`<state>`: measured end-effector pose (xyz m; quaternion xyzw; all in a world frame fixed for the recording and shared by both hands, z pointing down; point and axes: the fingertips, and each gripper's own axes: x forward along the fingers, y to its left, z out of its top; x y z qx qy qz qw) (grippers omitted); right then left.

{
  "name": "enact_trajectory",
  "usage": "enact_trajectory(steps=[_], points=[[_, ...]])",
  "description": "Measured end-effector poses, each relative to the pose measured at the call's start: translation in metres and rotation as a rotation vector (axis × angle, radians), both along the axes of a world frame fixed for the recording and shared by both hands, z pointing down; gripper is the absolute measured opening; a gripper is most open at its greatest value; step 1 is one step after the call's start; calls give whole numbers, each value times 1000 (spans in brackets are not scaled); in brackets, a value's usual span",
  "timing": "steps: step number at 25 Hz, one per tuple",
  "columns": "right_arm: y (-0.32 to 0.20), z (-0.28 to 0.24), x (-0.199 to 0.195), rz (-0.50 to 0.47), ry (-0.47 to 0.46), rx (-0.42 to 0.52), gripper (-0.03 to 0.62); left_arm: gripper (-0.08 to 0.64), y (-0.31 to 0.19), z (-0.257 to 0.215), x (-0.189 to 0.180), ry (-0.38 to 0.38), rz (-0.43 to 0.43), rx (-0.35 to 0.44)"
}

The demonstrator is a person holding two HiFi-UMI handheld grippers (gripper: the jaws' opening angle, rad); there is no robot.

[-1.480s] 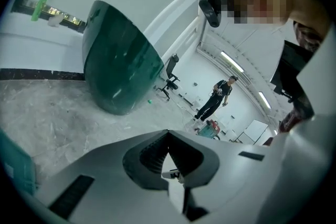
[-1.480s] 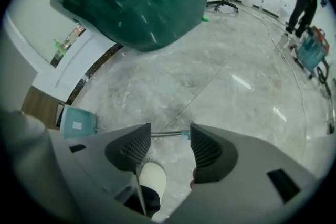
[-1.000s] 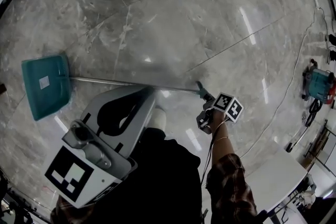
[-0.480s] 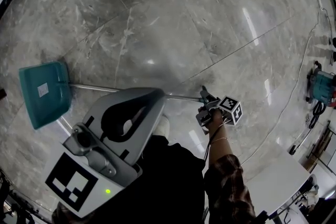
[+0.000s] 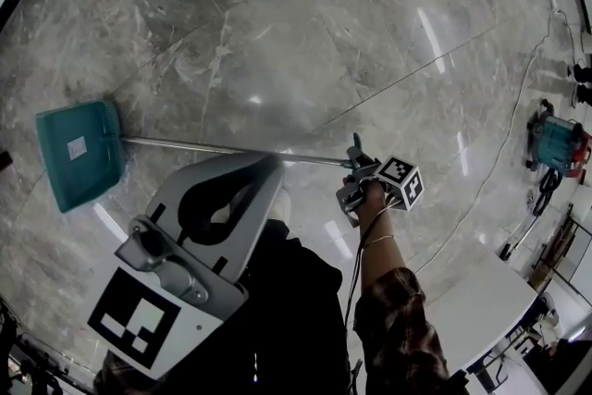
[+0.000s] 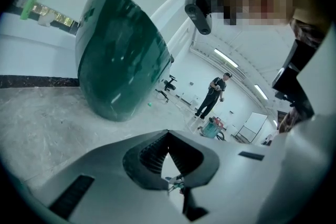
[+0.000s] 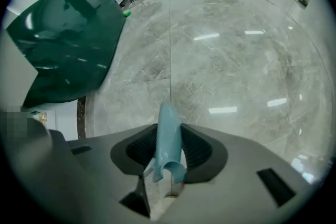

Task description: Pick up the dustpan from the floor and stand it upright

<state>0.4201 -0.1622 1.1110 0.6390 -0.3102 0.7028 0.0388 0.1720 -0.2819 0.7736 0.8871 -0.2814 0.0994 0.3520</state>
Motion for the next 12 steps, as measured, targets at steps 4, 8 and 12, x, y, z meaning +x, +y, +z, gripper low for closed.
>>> enact_trajectory(steps=[4, 8, 12], points=[[-24, -54, -14, -84, 46, 18, 135, 8, 4, -43, 0, 0, 0, 0], [-49, -117, -36, -172, 95, 68, 126, 8, 4, -95, 0, 6, 2, 35], [-69, -183, -60, -252, 136, 132, 124, 9, 5, -148, 4, 23, -10, 78]])
